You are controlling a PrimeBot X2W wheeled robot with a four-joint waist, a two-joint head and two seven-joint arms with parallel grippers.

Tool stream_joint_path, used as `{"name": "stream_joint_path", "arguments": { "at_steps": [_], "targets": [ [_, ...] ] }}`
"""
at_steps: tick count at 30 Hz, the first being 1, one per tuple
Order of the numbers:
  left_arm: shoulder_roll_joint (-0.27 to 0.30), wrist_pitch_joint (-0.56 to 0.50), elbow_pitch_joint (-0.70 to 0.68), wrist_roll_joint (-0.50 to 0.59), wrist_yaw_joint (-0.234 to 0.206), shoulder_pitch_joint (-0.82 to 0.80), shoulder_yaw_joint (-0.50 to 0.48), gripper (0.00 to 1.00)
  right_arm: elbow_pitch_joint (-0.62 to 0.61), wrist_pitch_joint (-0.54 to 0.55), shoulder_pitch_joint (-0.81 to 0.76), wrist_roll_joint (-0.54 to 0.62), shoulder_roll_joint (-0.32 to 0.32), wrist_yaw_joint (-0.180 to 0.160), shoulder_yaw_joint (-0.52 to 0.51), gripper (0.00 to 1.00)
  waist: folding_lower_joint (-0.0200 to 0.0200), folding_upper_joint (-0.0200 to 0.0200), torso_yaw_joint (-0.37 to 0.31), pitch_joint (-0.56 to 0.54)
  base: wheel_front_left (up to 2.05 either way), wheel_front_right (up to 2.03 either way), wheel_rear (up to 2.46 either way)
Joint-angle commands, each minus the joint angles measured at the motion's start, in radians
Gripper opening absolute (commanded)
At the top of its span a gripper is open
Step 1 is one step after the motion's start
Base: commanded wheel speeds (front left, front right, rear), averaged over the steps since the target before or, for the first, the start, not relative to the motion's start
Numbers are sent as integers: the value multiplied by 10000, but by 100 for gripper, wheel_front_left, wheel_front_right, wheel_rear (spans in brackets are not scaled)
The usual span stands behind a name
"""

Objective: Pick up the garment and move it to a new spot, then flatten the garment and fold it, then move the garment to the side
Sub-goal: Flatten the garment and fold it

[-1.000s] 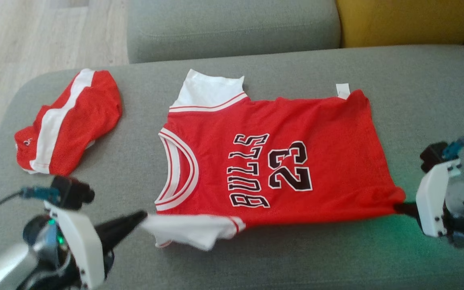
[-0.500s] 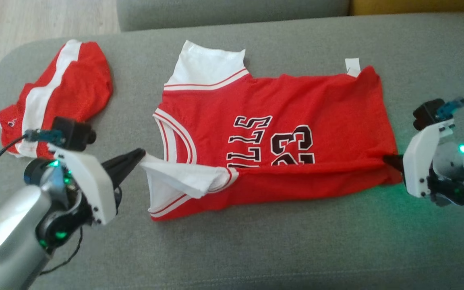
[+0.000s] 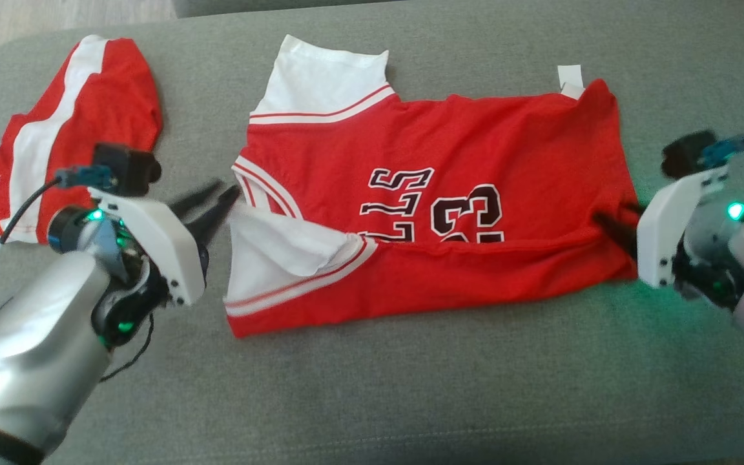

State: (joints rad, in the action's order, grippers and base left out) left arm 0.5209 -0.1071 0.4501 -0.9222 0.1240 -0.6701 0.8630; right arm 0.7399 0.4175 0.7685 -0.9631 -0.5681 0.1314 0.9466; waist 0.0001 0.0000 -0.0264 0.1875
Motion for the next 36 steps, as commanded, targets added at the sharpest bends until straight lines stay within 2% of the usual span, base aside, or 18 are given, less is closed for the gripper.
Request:
{"name": "stream_joint_path", "arguments": {
  "at_steps": [1, 6, 11, 14, 16, 20, 24, 27, 31, 36],
  "targets": [
    [242, 329, 40, 112, -39, -676, -508, 100, -71, -395, 329, 114, -67, -7, -228, 100, -1, 0, -37, -3, 0, 0, 0],
    [-210, 1887, 766, 207, -570, -806, -1094, 100, 58, -2059, 332, 156, 268, -7, -774, 100, -1, 0, -112, -155, 0, 0, 0],
    [-645, 3410, 838, 149, -1214, -573, -1901, 100, 87, -4222, 69, 480, 486, -7, -1386, 100, -1, 0, -74, -459, 0, 0, 0],
    [-928, 3661, 382, 261, -1677, -108, -2633, 100, 155, -5637, -252, 652, 741, -7, -1966, 100, -1, 0, -34, -675, 0, 0, 0],
    [-1209, 3679, -358, 599, -2037, 369, -3602, 100, 179, -6366, -487, 1024, 890, -7, -2288, 100, -1, 0, -5, -793, 0, 0, 0],
    [-2073, 3685, -2001, 1852, -2402, 1968, -5319, 100, -394, -6778, -1116, 2037, 1350, -7, -3751, 100, -1, 0, -2, -998, 0, 0, 0],
    [-3120, 3686, -3172, 3141, -2340, 3528, -6383, 100, -2430, -6788, -2686, 4032, 2239, -7, -6334, 100, -1, 0, -19, -1191, 0, 0, 0],
    [-3793, 3687, -3634, 4147, -2088, 4465, -6745, 100, -4138, -6790, -4164, 5577, 3280, -7, -7691, 100, -1, 0, -46, -1303, 0, 0, 0],
    [-4396, 3687, -3848, 5043, -1760, 5429, -7162, 100, -5732, -6791, -5642, 6925, 4453, -7, -8498, 100, -1, 0, -119, -1407, 0, 0, 0],
    [-4663, 3688, -3763, 5658, -1512, 6060, -7396, 100, -6362, -6792, -6418, 7470, 4943, -7, -8699, 100, -1, 0, -239, -1445, 0, 0, 0]
  ]
}}
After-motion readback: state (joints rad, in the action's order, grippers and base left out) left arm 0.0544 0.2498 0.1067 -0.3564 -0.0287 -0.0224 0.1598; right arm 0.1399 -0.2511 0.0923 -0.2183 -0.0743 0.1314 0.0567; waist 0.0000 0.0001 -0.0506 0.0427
